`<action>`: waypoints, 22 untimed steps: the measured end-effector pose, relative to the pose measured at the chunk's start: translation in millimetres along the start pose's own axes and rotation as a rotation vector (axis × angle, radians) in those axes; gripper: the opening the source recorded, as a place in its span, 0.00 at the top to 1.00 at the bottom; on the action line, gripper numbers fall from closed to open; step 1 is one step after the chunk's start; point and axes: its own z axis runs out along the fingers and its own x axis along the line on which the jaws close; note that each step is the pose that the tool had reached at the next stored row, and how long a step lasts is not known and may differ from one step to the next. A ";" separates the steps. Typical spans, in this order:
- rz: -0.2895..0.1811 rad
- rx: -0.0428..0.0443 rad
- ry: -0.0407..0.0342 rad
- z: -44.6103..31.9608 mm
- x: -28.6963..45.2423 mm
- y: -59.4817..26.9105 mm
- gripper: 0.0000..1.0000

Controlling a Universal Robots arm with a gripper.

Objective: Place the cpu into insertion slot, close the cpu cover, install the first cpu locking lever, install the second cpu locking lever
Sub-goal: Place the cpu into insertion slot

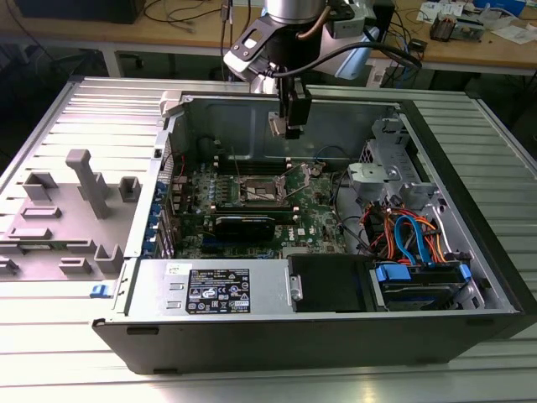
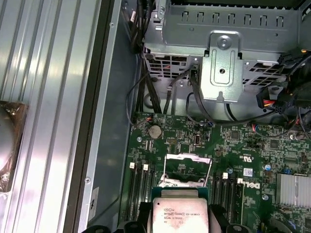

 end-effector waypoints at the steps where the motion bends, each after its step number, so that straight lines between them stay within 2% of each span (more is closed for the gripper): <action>1: 0.000 0.0000 0.0000 0.0 0.0 0.0 0.46; 10: 0.002 0.0000 -0.0003 0.2 0.0 -0.4 0.46; 17: 0.029 -0.0004 -0.0024 0.8 0.4 -3.5 0.46; 22: 0.030 -0.0005 -0.0024 0.8 0.4 -3.9 0.46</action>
